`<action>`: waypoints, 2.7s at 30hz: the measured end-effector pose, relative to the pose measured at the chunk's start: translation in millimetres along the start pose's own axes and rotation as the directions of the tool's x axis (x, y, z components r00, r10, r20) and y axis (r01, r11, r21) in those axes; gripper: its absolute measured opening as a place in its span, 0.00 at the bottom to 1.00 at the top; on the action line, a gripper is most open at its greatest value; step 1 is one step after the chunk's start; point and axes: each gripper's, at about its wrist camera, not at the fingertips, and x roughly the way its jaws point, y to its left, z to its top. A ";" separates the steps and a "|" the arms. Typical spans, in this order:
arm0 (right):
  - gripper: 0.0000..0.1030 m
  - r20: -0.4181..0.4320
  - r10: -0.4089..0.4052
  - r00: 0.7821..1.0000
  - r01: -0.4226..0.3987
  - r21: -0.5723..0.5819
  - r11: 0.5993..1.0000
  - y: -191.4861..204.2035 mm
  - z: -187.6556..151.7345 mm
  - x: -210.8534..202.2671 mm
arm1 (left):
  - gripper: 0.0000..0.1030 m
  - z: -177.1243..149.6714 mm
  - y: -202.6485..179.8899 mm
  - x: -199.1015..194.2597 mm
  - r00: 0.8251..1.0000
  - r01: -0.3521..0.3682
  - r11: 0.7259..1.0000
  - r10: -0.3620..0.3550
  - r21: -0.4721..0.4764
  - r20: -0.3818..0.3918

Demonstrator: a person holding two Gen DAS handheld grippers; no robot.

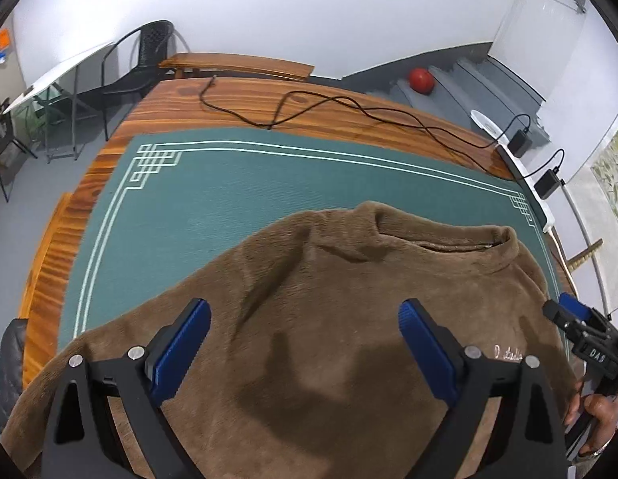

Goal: Fold clothes

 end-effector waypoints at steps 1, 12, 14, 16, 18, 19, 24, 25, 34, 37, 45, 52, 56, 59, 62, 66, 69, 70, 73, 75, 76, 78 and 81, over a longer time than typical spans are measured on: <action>0.88 -0.005 -0.001 1.000 0.001 0.004 1.000 -1.1 -1.8 1.4 | 0.94 1.0 -2.4 2.0 1.000 0.003 1.000 -0.003 0.006 -0.001; 0.88 -0.013 0.006 1.000 -0.005 0.032 0.999 -7.3 -11.3 -2.7 | 0.94 -1.0 -5.4 15.7 0.998 -0.036 0.999 0.037 0.016 -0.044; 0.88 -0.008 0.008 1.000 -0.008 0.027 1.000 -6.0 -12.9 -6.2 | 0.94 -2.9 -6.1 11.4 0.998 -0.041 0.999 0.041 0.016 -0.043; 0.88 -0.004 0.014 1.000 -0.014 0.024 1.000 -4.2 -14.4 -10.7 | 0.94 -4.9 -8.0 5.2 0.998 -0.046 0.999 0.047 0.019 -0.038; 0.88 -0.002 0.025 1.000 -0.025 0.026 0.999 -3.2 -15.8 -16.2 | 0.94 -7.1 -10.4 -2.0 0.998 -0.046 0.999 0.047 0.021 -0.034; 0.88 0.001 0.029 1.000 -0.029 0.027 0.999 -3.0 -16.5 -19.2 | 0.94 -8.6 -12.2 -6.7 0.998 -0.047 0.999 0.048 0.025 -0.032; 0.88 0.018 0.051 0.999 -0.051 0.028 0.998 -2.6 -21.0 -39.1 | 0.94 -17.2 -20.4 -31.4 0.998 -0.062 0.997 0.063 0.046 -0.013; 0.88 0.020 0.054 0.998 -0.055 0.030 0.998 -2.7 -22.2 -42.8 | 0.94 -18.6 -21.2 -36.2 0.998 -0.065 0.997 0.065 0.049 -0.008; 0.88 0.039 0.097 0.994 -0.099 0.034 0.995 0.0 -36.0 -69.5 | 0.94 -39.5 -21.4 -53.4 0.997 -0.076 0.995 0.077 0.057 -0.023; 0.88 0.032 0.094 0.995 -0.095 0.026 0.995 0.0 -43.7 -68.0 | 0.94 -48.5 -14.0 -42.8 0.997 -0.057 0.998 0.059 0.033 -0.054; 0.88 -0.016 0.025 1.000 -0.025 0.010 1.000 -9.9 -57.3 -37.5 | 0.94 -51.5 9.7 7.5 0.991 -0.019 0.998 0.010 -0.064 -0.131; 0.88 0.001 -0.005 1.000 0.005 0.005 1.000 -8.8 -28.3 -2.3 | 0.94 -10.6 -15.0 50.7 0.994 0.003 0.999 0.000 0.034 -0.107; 0.88 0.009 0.004 1.000 -0.003 -0.031 1.000 7.9 5.4 31.8 | 0.94 16.7 -14.5 87.8 0.993 -0.026 0.999 0.029 0.030 -0.118; 0.88 -0.024 0.008 1.000 -0.009 -0.056 0.998 20.1 22.5 62.7 | 0.94 31.3 -15.6 112.7 0.989 -0.039 0.998 0.044 0.039 -0.139; 0.88 -0.050 -0.009 0.999 0.005 -0.078 0.997 26.9 30.4 88.2 | 0.94 39.9 -21.2 122.7 0.991 -0.045 0.997 0.053 0.063 -0.124; 0.93 -0.053 -0.034 0.998 0.031 -0.059 0.998 25.4 43.9 109.7 | 0.96 55.6 -25.3 136.9 0.992 -0.074 0.996 0.080 0.056 -0.095; 1.00 -0.058 -0.084 0.995 0.078 -0.102 0.992 35.3 47.0 119.2 | 0.99 61.9 -28.7 145.8 0.992 -0.089 0.994 0.094 0.065 -0.083; 1.00 -0.053 -0.104 0.993 0.097 -0.120 0.988 39.7 45.9 120.3 | 0.99 62.9 -30.2 148.1 0.992 -0.094 0.993 0.099 0.074 -0.079; 1.00 -0.040 -0.090 0.995 0.085 -0.118 0.989 37.4 43.7 119.2 | 0.99 64.5 -30.4 150.7 0.993 -0.088 0.992 0.095 0.092 -0.073; 1.00 -0.041 -0.080 0.996 0.075 -0.111 0.991 36.0 45.5 115.6 | 0.99 66.6 -26.0 142.2 0.994 -0.083 0.993 0.088 0.081 -0.057; 1.00 -0.039 -0.073 0.997 0.069 -0.100 0.993 35.0 46.9 111.7 | 0.99 67.3 -23.3 132.7 0.996 -0.086 0.994 0.088 0.073 -0.033; 1.00 0.019 -0.059 0.998 0.061 -0.085 0.995 34.7 47.2 89.4 | 0.99 67.5 -18.5 110.4 0.997 -0.073 0.996 0.073 0.055 0.015; 1.00 0.050 -0.015 0.999 0.019 -0.082 0.996 39.0 38.8 59.3 | 0.99 52.3 -20.8 78.8 0.999 -0.001 0.997 -0.002 0.081 0.034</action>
